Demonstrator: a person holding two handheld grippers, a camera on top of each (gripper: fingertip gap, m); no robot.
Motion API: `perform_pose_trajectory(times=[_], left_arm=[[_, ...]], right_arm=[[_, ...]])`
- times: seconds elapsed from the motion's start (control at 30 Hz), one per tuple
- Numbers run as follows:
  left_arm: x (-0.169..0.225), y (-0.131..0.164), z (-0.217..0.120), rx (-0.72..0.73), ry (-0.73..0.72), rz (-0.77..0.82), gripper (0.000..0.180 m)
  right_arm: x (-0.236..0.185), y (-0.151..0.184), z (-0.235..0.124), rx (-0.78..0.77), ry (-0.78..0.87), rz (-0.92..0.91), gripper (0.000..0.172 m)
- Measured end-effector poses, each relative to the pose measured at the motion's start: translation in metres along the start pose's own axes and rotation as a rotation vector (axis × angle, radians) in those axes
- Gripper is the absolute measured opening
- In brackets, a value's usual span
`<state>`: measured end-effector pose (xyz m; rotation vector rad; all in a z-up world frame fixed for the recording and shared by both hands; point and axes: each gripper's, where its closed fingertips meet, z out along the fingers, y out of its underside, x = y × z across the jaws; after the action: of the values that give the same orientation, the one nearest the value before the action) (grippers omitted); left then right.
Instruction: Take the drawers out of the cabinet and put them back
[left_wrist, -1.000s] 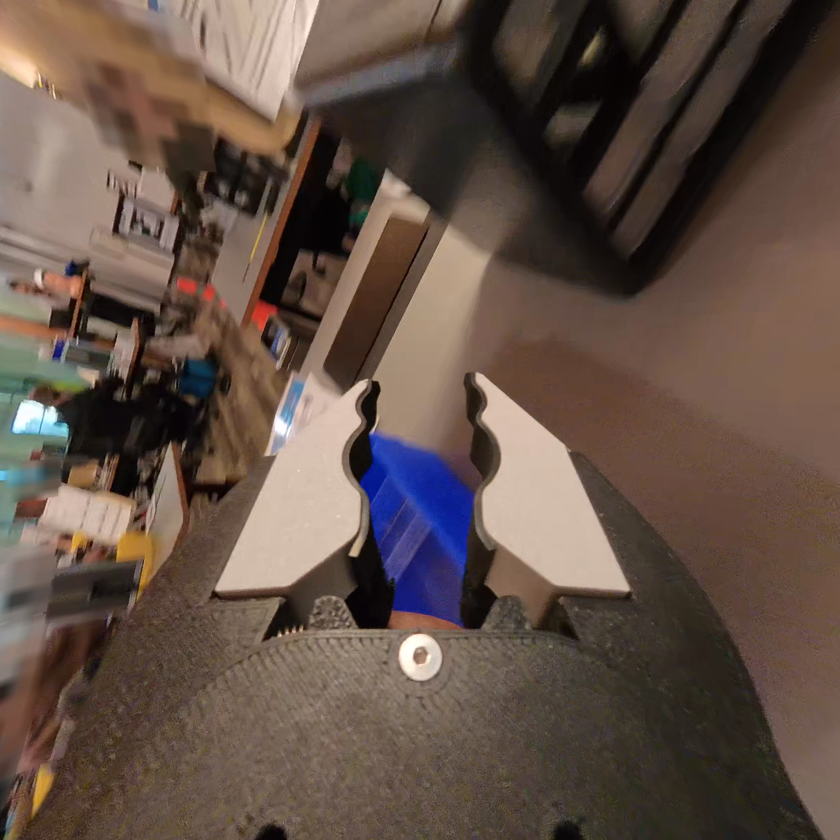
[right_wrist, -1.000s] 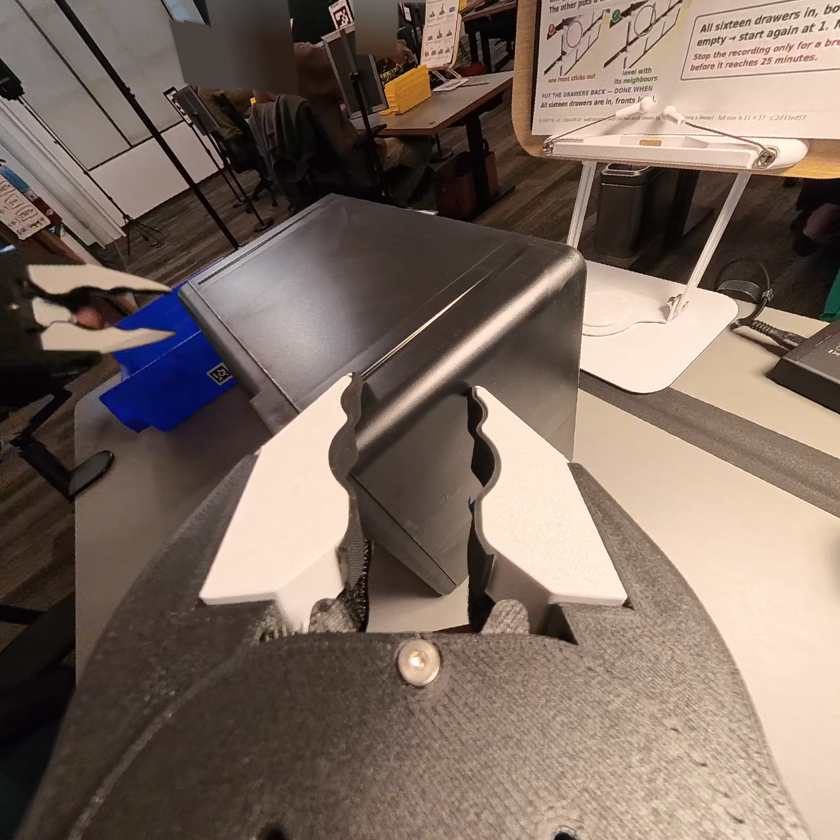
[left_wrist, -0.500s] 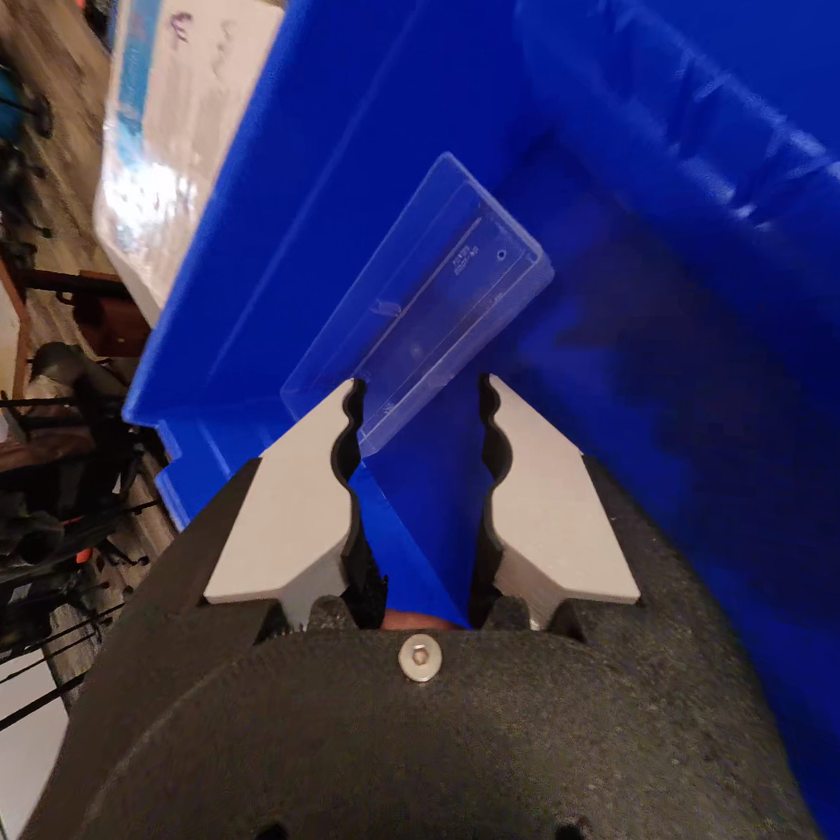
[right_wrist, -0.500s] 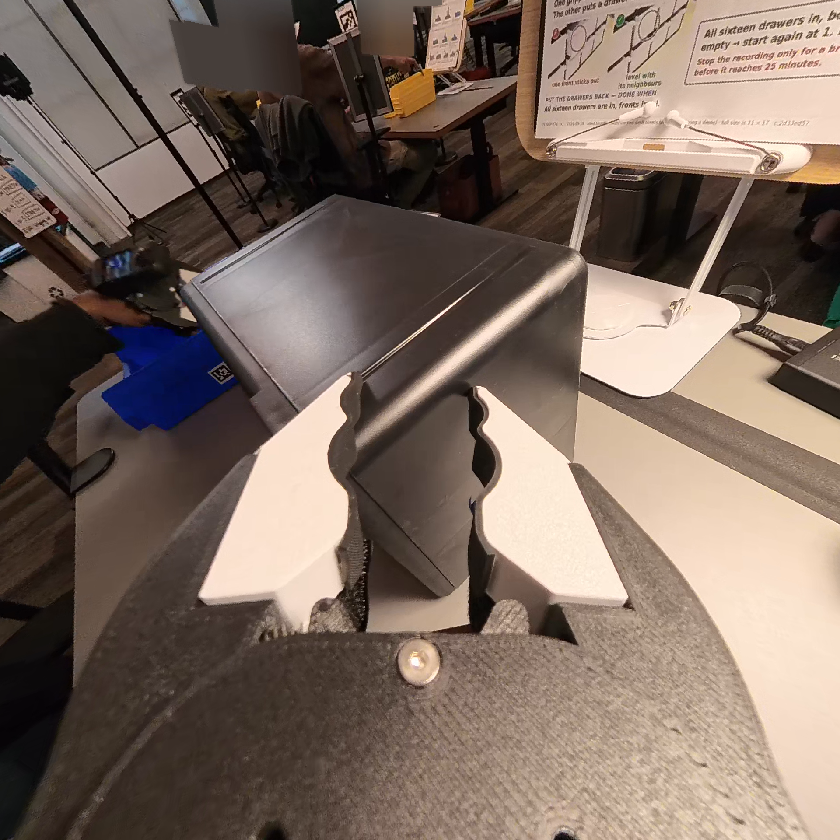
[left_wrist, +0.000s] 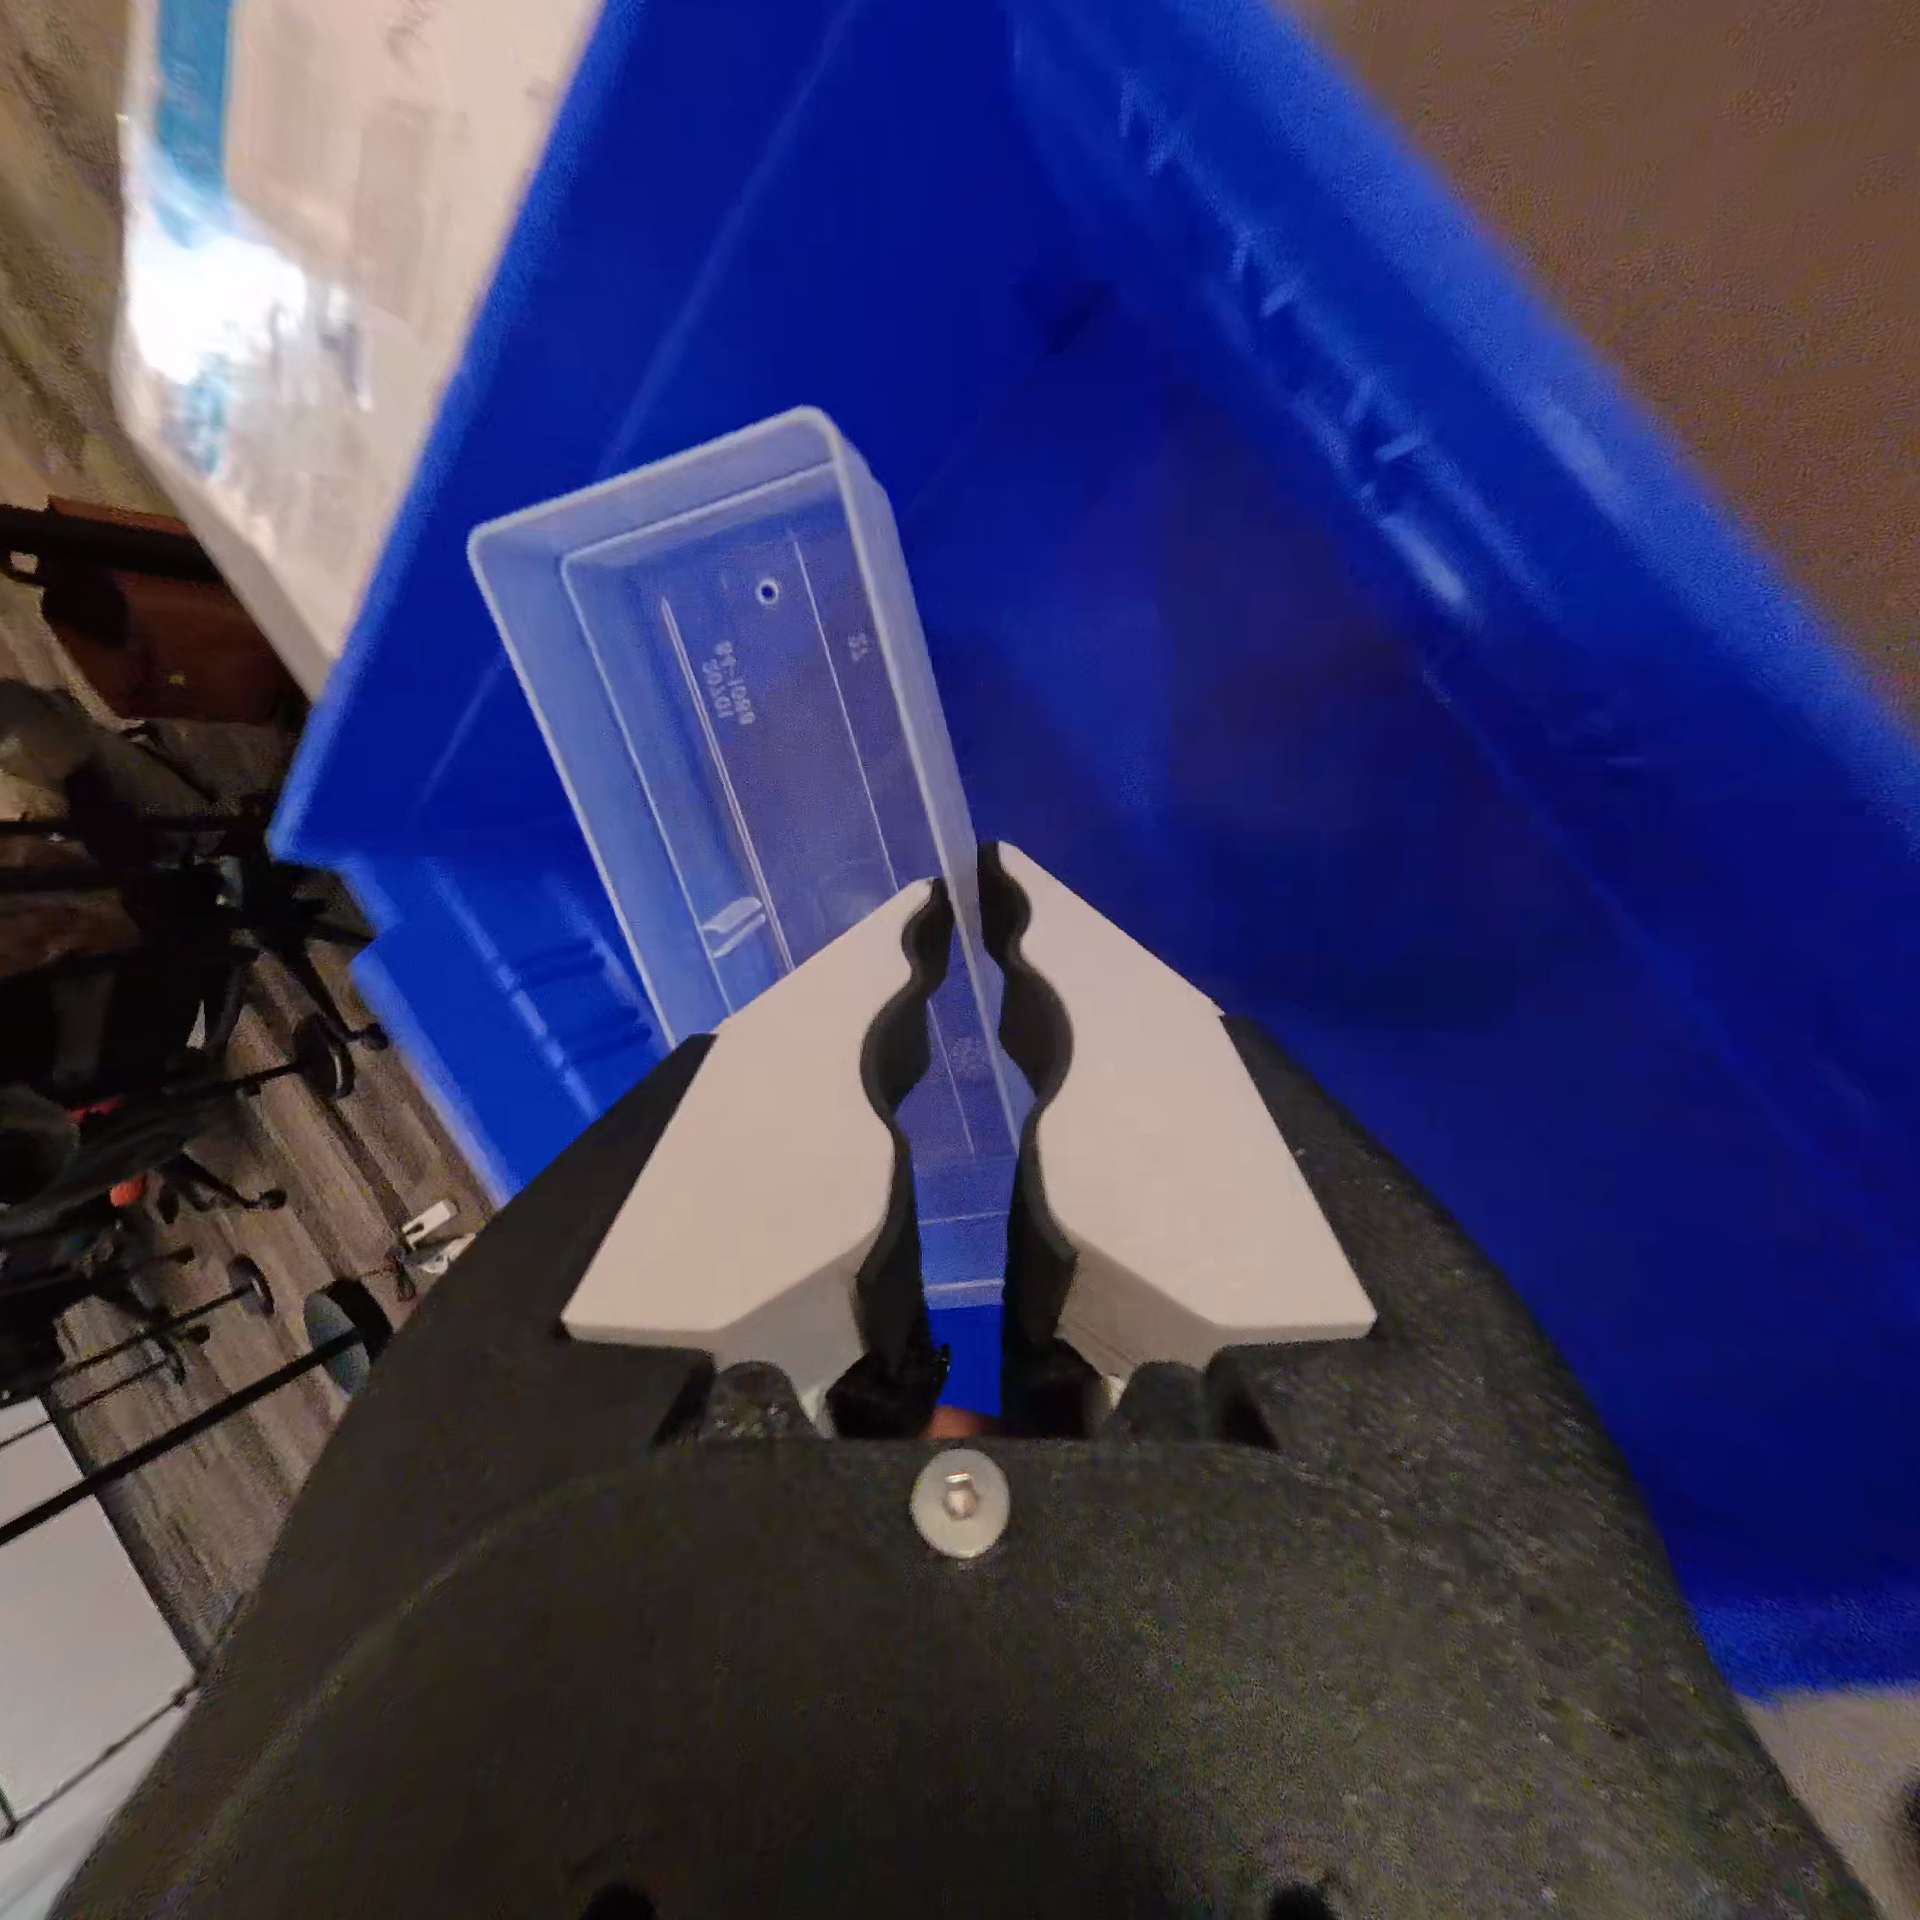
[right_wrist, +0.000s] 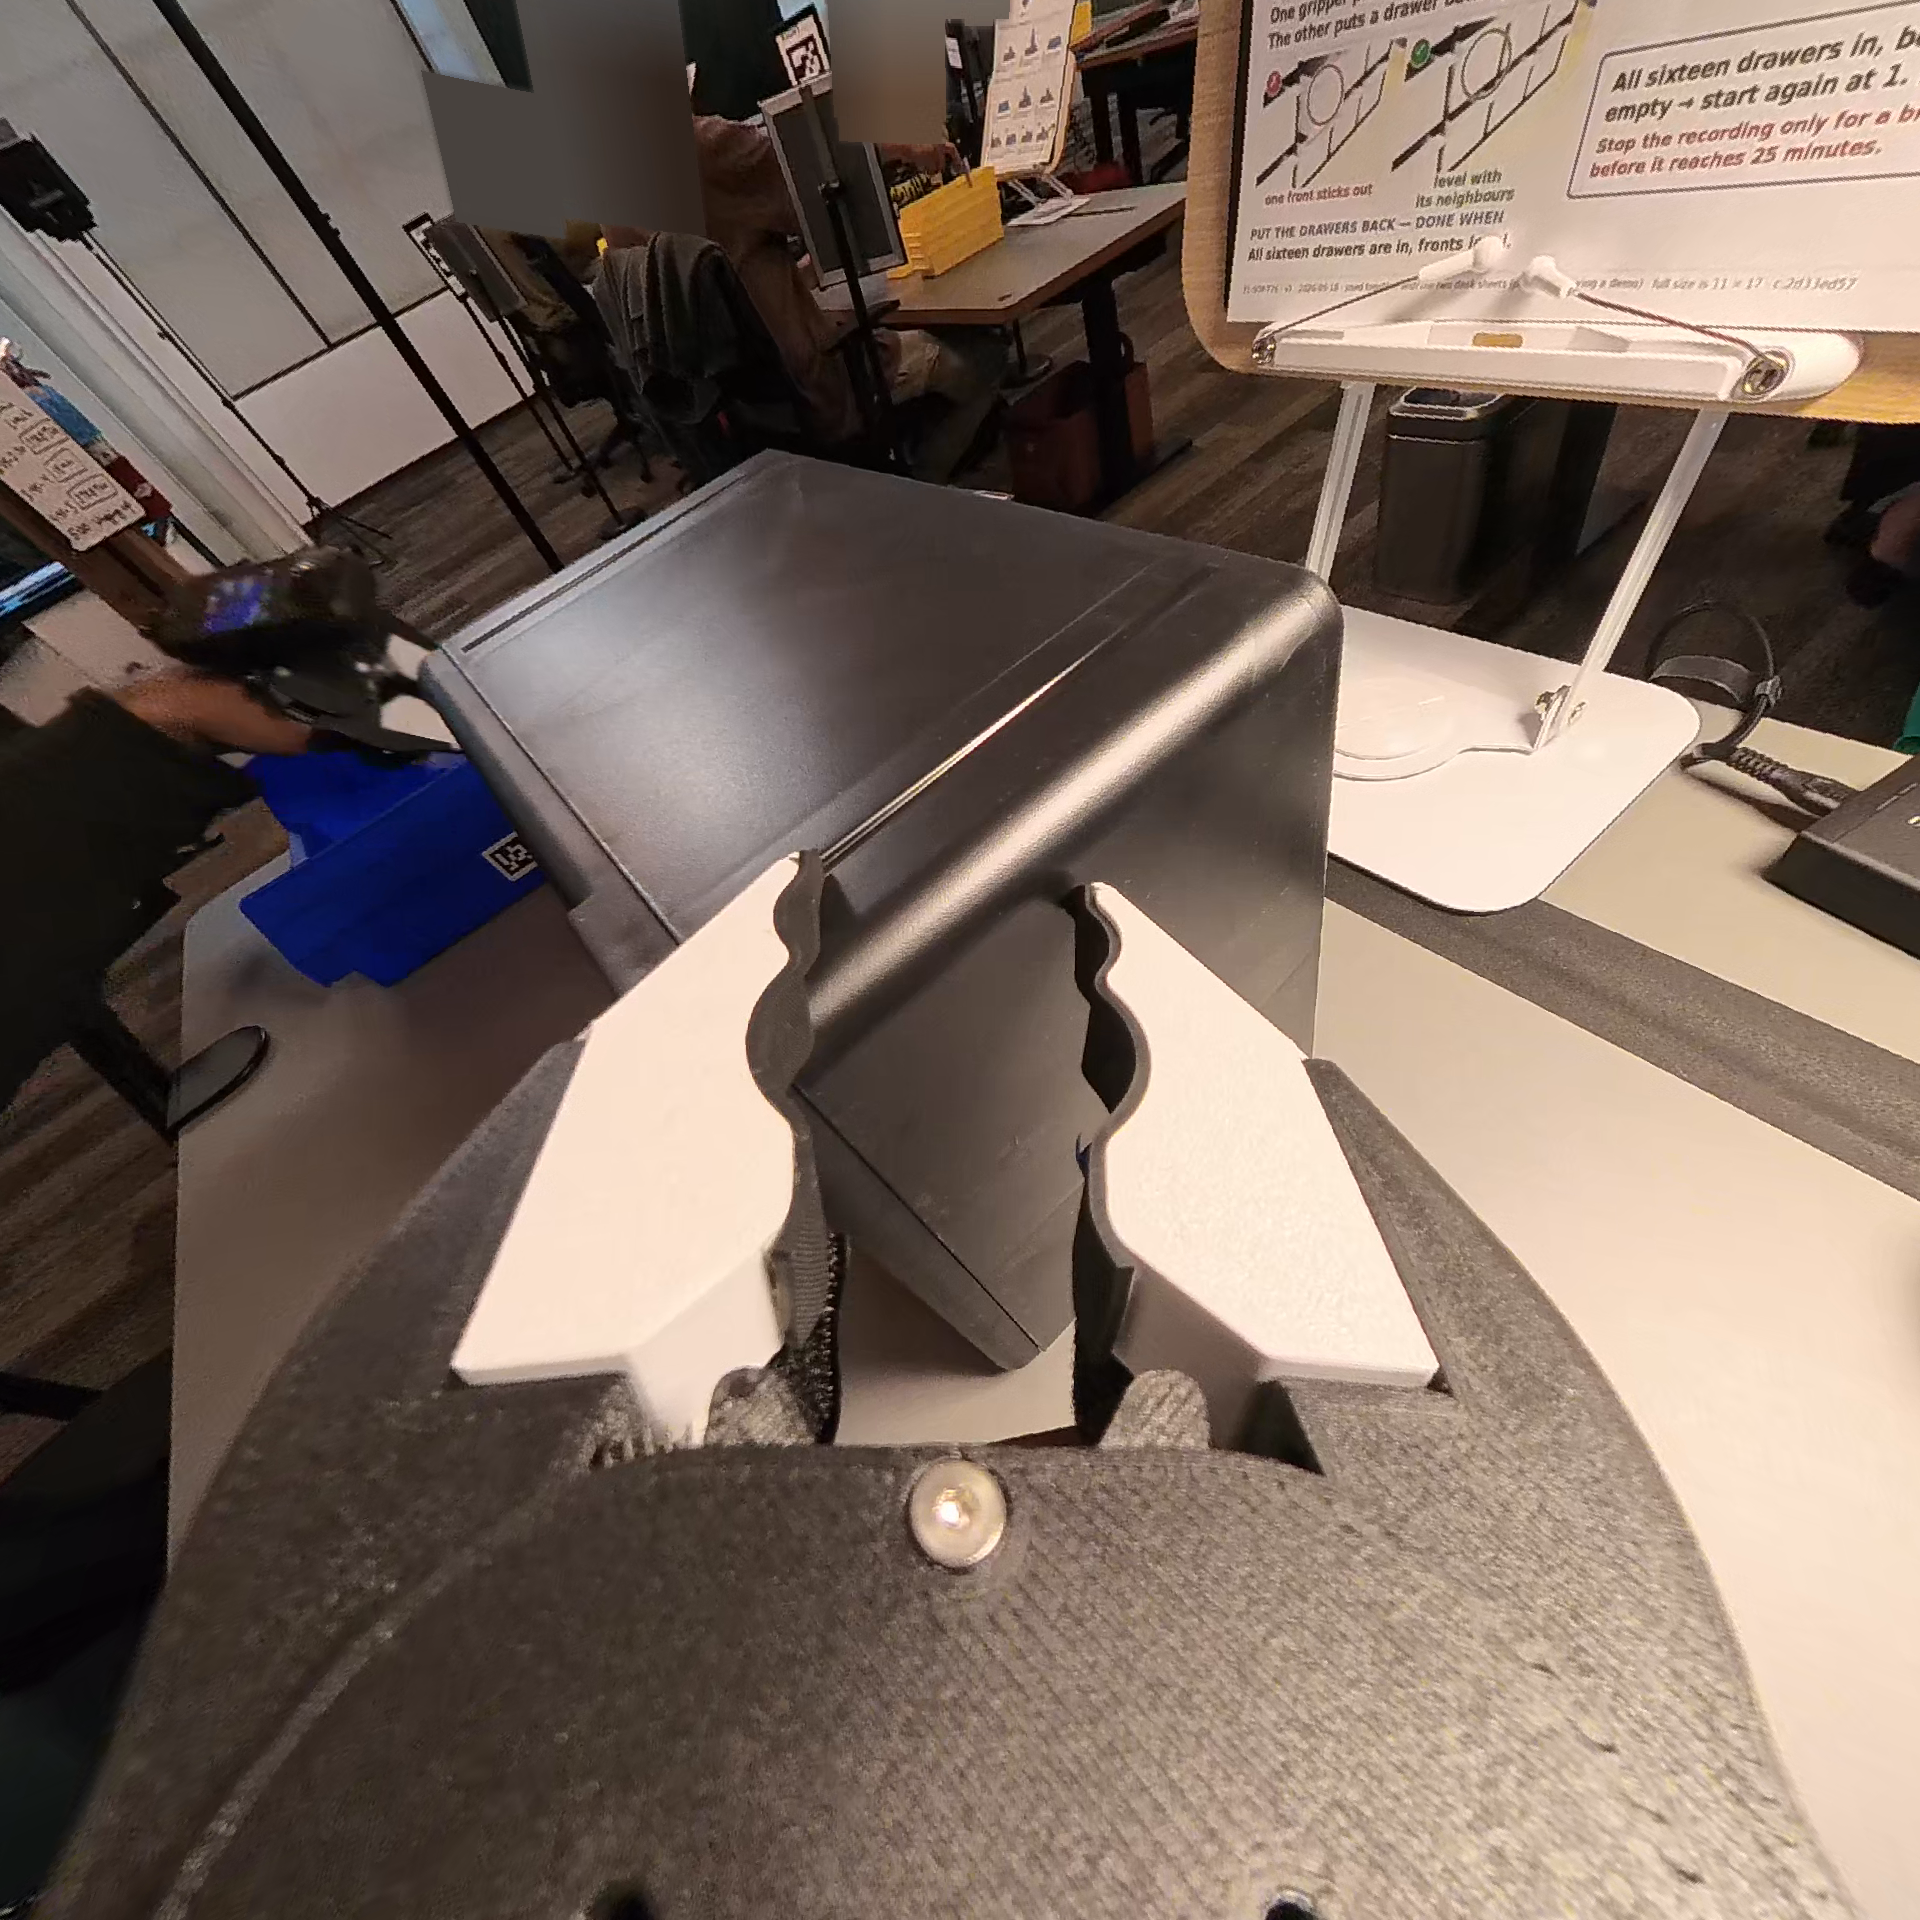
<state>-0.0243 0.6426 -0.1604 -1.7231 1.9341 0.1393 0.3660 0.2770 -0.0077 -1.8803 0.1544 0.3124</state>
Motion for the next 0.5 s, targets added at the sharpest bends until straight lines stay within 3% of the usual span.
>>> perform_pose_trajectory(times=[0.1, 0.2, 0.37, 0.5], left_arm=[[-0.003, -0.013, -0.049, 0.056, -0.073, -0.076, 0.006], [0.012, -0.049, -0.107, 0.202, -0.088, -0.153, 0.005], [0.137, -0.13, -0.171, 0.474, 0.241, -0.176, 0.005], [0.243, -0.154, -0.154, 0.46, 0.491, -0.136, 0.006]], right_arm=[[0.0, 0.0, 0.0, 0.0, 0.003, -0.002, 0.052], [0.0, 0.0, 0.0, 0.002, 0.003, -0.002, 0.052], [0.0, 0.0, 0.0, 0.003, -0.001, 0.001, 0.052], [0.0, 0.0, 0.0, 0.005, 0.001, 0.003, 0.052]])
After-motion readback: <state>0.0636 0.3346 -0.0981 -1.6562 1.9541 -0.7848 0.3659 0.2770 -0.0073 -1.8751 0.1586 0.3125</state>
